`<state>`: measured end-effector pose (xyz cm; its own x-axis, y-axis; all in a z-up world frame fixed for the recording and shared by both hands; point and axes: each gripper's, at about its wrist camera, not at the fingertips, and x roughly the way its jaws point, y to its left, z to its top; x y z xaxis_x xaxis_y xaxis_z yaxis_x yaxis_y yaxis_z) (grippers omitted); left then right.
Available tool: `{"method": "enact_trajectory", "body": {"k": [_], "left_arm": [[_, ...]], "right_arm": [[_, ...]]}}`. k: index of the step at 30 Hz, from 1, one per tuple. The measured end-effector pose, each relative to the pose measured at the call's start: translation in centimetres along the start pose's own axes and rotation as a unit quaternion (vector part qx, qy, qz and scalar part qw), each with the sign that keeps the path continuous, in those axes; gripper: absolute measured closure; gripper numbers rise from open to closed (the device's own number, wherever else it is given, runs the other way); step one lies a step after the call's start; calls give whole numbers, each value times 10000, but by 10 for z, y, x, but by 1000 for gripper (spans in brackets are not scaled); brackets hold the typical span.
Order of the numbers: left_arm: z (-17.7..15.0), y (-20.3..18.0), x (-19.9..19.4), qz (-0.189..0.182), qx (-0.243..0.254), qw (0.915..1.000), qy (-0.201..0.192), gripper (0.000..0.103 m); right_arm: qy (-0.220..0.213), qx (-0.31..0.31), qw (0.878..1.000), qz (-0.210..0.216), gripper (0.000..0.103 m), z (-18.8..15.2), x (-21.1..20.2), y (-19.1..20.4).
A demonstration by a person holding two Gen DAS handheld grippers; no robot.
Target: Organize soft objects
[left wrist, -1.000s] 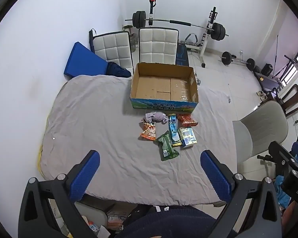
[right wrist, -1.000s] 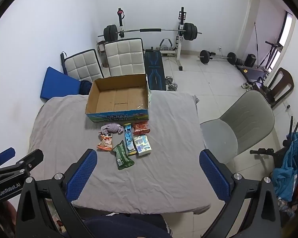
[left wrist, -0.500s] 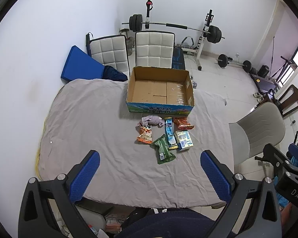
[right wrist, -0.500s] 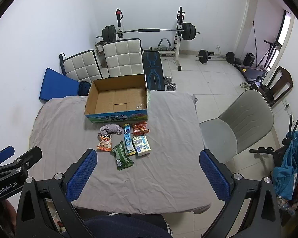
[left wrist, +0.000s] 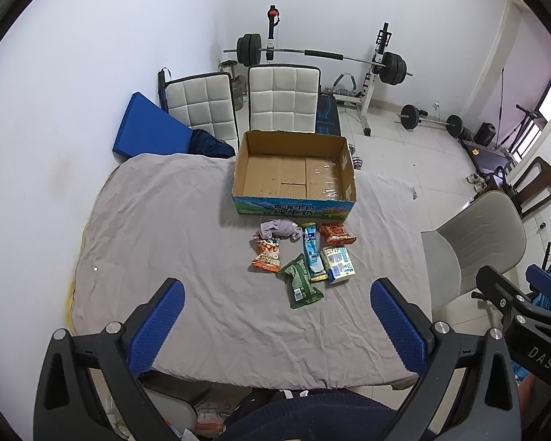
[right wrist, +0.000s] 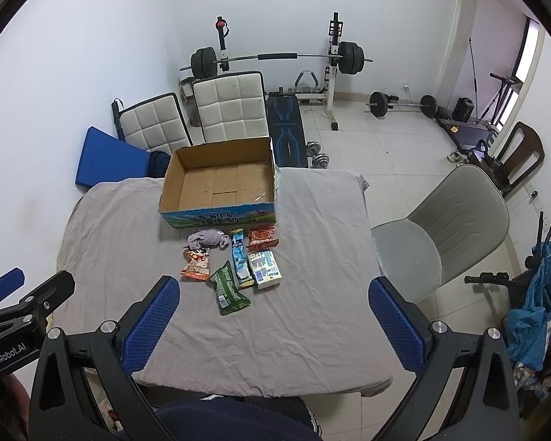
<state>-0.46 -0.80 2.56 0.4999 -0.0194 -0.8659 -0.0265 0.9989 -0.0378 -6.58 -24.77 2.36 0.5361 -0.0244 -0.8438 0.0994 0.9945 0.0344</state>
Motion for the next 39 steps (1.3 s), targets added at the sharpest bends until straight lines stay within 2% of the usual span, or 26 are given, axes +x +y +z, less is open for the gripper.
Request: {"method": "enact_trajectory", "body": {"k": [21, 39], "left_arm": [[-1, 2, 4, 54, -72, 10000, 38, 0], [1, 6, 10, 56, -56, 9998, -160, 0]], "right_arm": [[-47, -120, 9999, 21, 0, 1, 7, 3], [-131, -119, 9998, 1, 0, 10, 7, 5]]}}
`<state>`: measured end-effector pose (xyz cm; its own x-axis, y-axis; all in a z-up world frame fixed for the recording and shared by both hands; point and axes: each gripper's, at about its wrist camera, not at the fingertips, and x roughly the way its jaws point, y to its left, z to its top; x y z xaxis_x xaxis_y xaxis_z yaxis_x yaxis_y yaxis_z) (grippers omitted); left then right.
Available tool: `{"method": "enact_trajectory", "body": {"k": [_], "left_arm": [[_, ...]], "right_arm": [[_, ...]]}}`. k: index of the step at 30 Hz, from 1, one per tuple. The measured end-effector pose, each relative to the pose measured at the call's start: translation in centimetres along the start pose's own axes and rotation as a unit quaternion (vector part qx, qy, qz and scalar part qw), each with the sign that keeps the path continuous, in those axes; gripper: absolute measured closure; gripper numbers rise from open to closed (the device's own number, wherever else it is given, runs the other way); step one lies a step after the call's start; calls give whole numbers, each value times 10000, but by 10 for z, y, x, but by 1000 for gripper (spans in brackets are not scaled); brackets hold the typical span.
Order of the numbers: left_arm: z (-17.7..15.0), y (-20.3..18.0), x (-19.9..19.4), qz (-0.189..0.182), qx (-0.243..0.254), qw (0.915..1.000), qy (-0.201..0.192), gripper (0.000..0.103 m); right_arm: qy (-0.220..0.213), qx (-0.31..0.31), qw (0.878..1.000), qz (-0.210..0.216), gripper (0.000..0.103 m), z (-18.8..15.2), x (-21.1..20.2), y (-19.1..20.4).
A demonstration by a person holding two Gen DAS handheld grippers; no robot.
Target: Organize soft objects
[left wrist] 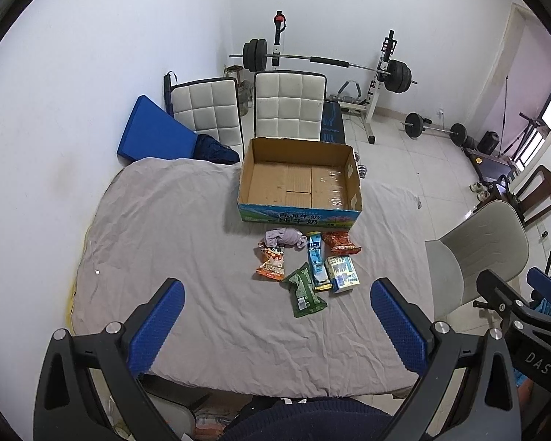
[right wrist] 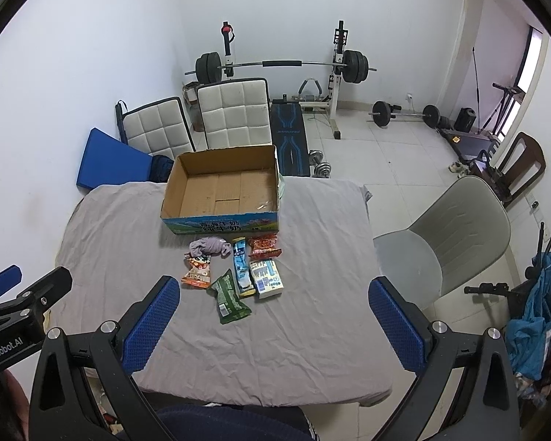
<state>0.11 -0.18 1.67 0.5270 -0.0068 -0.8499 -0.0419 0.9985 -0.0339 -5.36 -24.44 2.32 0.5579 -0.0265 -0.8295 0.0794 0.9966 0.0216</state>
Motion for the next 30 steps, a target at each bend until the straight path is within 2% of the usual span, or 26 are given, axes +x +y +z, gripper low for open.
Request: {"method": "enact_trajectory", "body": {"k": [21, 27, 30], "left_arm": [[0, 1, 7, -18, 6, 10000, 36, 0], [17, 8, 38, 150, -39, 9999, -60, 0], [31, 15, 65, 202, -121, 9997, -49, 0]], "right_arm": [[33, -1, 10000, 12, 0, 2, 10, 3], [63, 99, 9999, -61, 0, 10, 34, 4], [181, 173, 9996, -155, 0, 20, 65, -2]]}}
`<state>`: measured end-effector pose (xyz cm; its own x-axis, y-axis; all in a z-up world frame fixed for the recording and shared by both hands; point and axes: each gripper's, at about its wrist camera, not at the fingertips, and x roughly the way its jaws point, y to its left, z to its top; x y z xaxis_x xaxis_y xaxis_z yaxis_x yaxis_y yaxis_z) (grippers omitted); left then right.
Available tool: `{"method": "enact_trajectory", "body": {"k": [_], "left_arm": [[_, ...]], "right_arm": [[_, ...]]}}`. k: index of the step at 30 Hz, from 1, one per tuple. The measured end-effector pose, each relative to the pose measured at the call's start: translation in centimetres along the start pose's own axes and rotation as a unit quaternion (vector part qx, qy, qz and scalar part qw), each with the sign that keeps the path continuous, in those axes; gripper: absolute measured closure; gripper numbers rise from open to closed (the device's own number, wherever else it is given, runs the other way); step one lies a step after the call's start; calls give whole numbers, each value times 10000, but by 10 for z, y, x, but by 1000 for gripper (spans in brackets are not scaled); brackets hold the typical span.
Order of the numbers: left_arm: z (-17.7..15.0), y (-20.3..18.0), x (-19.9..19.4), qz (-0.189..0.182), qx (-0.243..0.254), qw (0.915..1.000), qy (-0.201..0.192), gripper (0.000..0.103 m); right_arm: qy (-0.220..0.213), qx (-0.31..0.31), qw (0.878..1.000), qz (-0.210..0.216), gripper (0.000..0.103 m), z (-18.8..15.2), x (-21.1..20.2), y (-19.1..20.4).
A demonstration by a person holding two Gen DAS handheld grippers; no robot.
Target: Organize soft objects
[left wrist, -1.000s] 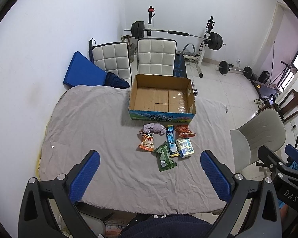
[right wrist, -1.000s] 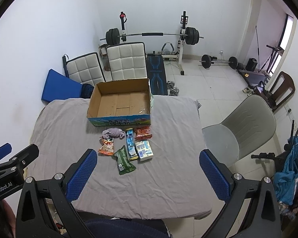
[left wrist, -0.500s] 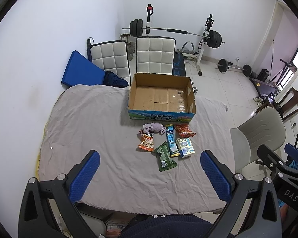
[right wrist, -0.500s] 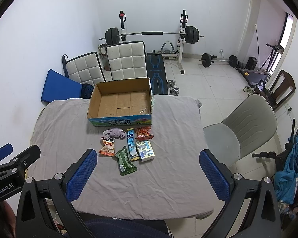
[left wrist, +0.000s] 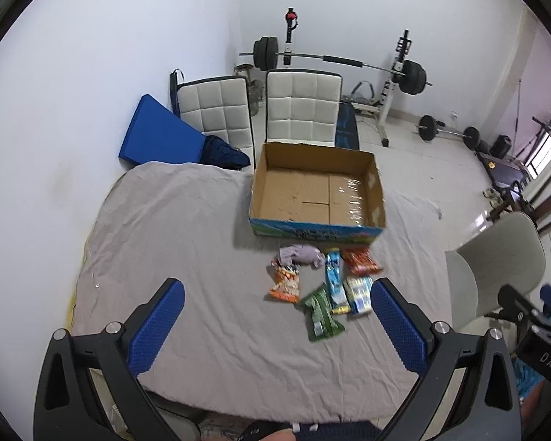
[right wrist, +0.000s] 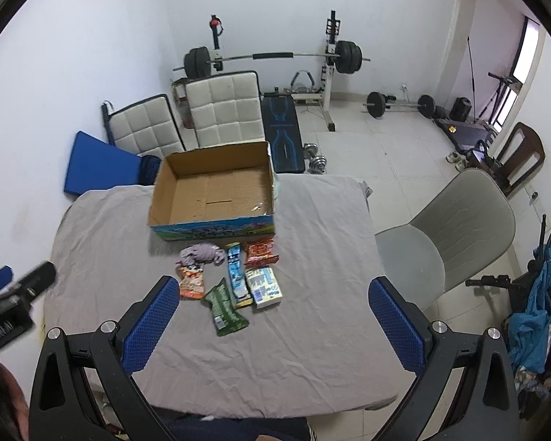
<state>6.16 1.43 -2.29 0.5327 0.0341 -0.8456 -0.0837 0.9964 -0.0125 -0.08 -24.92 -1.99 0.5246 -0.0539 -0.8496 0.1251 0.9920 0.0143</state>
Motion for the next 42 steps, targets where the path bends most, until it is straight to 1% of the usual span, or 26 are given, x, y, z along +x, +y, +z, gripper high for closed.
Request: {"method": "enact_trajectory", "body": {"k": [4, 5, 7, 8, 9, 10, 11, 12, 14, 15, 17, 18, 19, 21, 22, 23, 26, 28, 29, 30, 32, 33, 35, 37, 40, 42], "left_arm": [[11, 4, 55, -83, -55, 9994, 331, 0], [11, 4, 73, -50, -44, 9988, 475, 0], [6, 1, 111, -157, -21, 9968, 788, 0], [2, 0, 130, -123, -23, 9952, 968, 0], [-4, -3, 153, -96, -9, 9926, 1211, 0], [-9, -4, 170, -186, 0, 9903, 1376, 0], [-15, -7, 190, -173, 8, 9880, 1536, 0], [-22, -10, 213, -127, 24, 9843, 1759, 0], [-39, -15, 255, -299, -74, 9767, 2123, 1], [-46, -16, 271, -325, -109, 9744, 2224, 1], [-63, -19, 309, -307, -190, 9653, 2586, 3], [-69, -20, 321, -366, -241, 9615, 2714, 9], [-75, -19, 335, -466, -301, 9573, 2836, 12], [-90, -27, 358, -557, -351, 9475, 3130, 14], [-97, -32, 368, -649, -378, 9427, 3251, 22], [-102, -36, 374, -675, -378, 9395, 3338, 25], [-112, -51, 388, -857, -322, 9339, 3456, 25], [-120, -62, 398, -805, -181, 9311, 3552, 25], [-123, -66, 404, -805, -164, 9295, 3595, 25], [-127, -71, 409, -767, -121, 9287, 3625, 26], [-135, -81, 417, -731, -28, 9252, 3725, 30], [-139, -84, 420, -762, -7, 9232, 3768, 35], [-146, -89, 426, -778, 45, 9208, 3823, 38], [-151, -91, 423, -818, 81, 9215, 3796, 53], [-161, -97, 417, -616, 421, 9235, 3763, 55], [-169, -103, 424, -579, 499, 9241, 3744, 55]], "right_arm": [[352, 0, 9994, 48, 0, 9, 61, -4], [415, -16, 9991, 95, 0, 10, 79, -4], [746, -74, 9971, 90, 0, 8, 126, -3], [860, -91, 9961, 168, 0, 6, 149, -2], [1028, -98, 9945, 175, 0, 4, 174, -2], [1262, -114, 9918, 177, 0, 0, 201, 0], [1436, -106, 9893, 242, 0, -3, 225, 0], [1654, -58, 9857, 301, 0, -8, 255, 0], [1939, -39, 9803, 371, 0, -17, 295, 2], [2127, -4, 9764, 382, 0, -22, 322, 2], [2350, 37, 9709, 456, 0, -31, 355, 3], [2499, 33, 9674, 408, 0, -37, 377, 4], [2614, 34, 9644, 406, 0, -43, 390, 6], [2829, 74, 9579, 482, 0, -51, 420, 8], [2936, 109, 9546, 498, 1, -54, 434, 8], [3051, 141, 9510, 479, 3, -58, 444, 8], [3302, 314, 9417, 572, 7, -70, 464, 7], [3387, 360, 9380, 642, 20, -75, 471, 7], [3422, 362, 9364, 686, 22, -77, 475, 7], [3487, 374, 9333, 772, 28, -80, 478, 7], [3501, 374, 9323, 823, 29, -84, 487, 6], [3493, 327, 9329, 808, 31, -87, 487, 5], [3562, 263, 9312, 726, 31, -94, 487, 0], [3715, 257, 9258, 658, 31, -102, 485, -5], [3893, 68, 9198, 490, 31, -119, 486, -12], [3845, -5, 9220, 455, 31, -128, 488, -13]]}}
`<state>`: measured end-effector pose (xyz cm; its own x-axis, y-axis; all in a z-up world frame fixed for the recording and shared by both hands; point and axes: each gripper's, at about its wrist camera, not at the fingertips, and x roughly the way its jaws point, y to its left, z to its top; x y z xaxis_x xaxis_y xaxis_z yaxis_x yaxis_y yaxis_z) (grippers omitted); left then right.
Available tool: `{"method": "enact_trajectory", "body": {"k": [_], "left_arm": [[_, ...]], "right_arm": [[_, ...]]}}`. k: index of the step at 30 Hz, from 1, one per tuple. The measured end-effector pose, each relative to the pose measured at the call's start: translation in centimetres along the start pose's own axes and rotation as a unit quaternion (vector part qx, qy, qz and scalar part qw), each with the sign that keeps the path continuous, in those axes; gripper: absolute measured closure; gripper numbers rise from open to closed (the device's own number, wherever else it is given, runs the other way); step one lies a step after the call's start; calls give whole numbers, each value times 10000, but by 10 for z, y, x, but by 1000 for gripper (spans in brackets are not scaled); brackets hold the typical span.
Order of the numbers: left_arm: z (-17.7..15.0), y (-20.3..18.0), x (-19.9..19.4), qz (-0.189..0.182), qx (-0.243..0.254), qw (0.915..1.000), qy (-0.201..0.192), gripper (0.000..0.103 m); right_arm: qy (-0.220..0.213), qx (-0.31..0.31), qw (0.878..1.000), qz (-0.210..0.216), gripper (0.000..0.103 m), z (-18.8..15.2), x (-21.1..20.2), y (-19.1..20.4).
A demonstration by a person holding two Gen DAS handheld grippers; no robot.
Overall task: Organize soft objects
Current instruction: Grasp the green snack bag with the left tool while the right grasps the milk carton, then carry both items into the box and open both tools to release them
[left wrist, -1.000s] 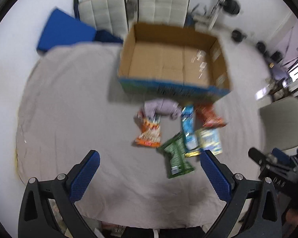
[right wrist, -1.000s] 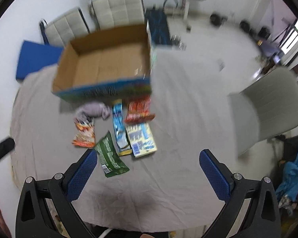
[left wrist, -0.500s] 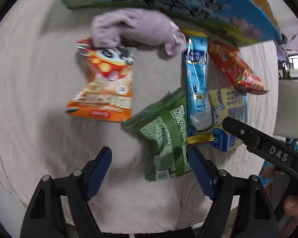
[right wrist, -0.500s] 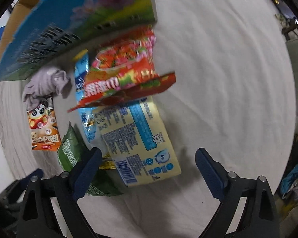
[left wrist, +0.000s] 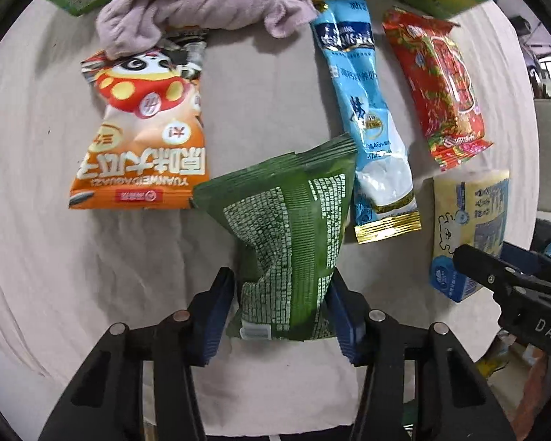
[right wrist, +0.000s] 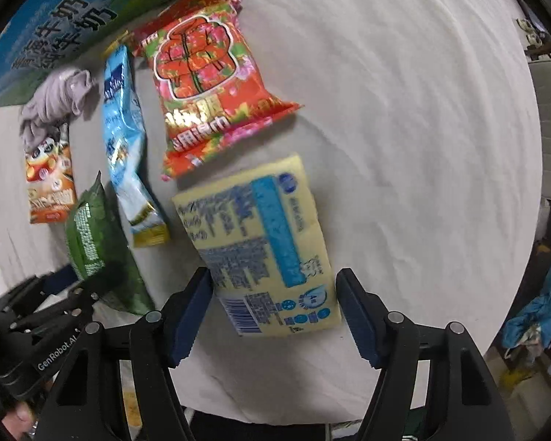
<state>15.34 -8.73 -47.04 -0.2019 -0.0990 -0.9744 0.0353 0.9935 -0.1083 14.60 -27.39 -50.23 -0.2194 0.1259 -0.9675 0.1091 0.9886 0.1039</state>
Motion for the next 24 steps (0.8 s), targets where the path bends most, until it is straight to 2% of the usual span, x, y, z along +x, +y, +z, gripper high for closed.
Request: {"method": "enact_trajectory", "body": {"k": [4, 10, 16, 20, 24], "left_arm": [[3, -4, 24, 92, -109, 9999, 36, 56], [-14, -16, 26, 243, -131, 9995, -172, 63], [-33, -23, -9, 228, -263, 9982, -490, 64], [-53, -37, -41, 244, -266, 9951, -916, 64], [-69, -53, -93, 172, -166, 9899, -1398, 64]], "right_arm": [[46, -19, 9999, -114, 31, -2, 19, 4], [-79, 33, 9998, -169, 33, -12, 38, 13], [-130, -72, 9999, -49, 35, -29, 29, 11], [-342, -262, 9990, 141, 36, -48, 8, 18], [-610, -496, 9960, 431, 36, -62, -17, 28]]}}
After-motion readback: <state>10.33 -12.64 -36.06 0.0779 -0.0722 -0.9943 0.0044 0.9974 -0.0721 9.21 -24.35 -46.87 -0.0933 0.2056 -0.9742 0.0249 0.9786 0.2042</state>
